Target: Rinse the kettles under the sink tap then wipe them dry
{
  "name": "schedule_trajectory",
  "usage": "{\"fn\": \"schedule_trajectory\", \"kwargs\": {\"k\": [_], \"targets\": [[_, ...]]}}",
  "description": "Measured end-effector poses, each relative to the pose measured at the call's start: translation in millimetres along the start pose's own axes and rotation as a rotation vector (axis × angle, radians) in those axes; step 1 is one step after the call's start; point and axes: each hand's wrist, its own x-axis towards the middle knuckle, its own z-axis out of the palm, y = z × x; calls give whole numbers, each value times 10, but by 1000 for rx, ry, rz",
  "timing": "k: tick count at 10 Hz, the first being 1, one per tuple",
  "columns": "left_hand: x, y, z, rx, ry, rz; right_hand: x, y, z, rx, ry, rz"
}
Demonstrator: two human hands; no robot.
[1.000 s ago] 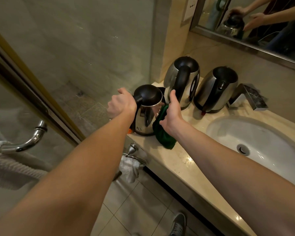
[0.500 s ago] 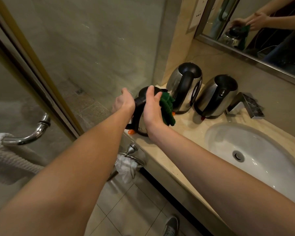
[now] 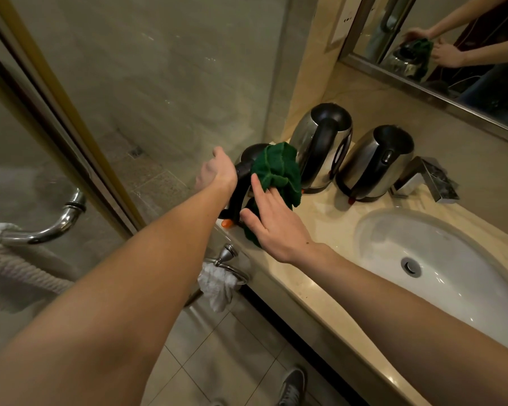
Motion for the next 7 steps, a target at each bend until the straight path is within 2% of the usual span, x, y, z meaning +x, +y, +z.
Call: {"fn": "schedule_trajectory", "kwargs": {"k": [1, 2, 3, 4, 5, 6, 7], "targets": [[46, -11, 5, 18, 16, 5, 14, 53, 38, 45, 81, 54], [88, -28, 6, 18, 16, 14, 60, 156, 60, 491, 234, 309], [10, -11, -14, 107, 18, 45, 92, 244, -59, 1105, 357, 603], [4, -17, -18, 176, 30, 80, 80, 319, -226, 1343, 449, 725], [18, -44, -24, 245, 35, 152, 59, 454, -349, 1393, 519, 844], [-30, -68, -93, 307, 2, 268, 31, 676, -474, 1310, 401, 1004], [-144, -43, -188, 329, -25, 323, -3, 679, -550, 1093, 306, 1063]]}}
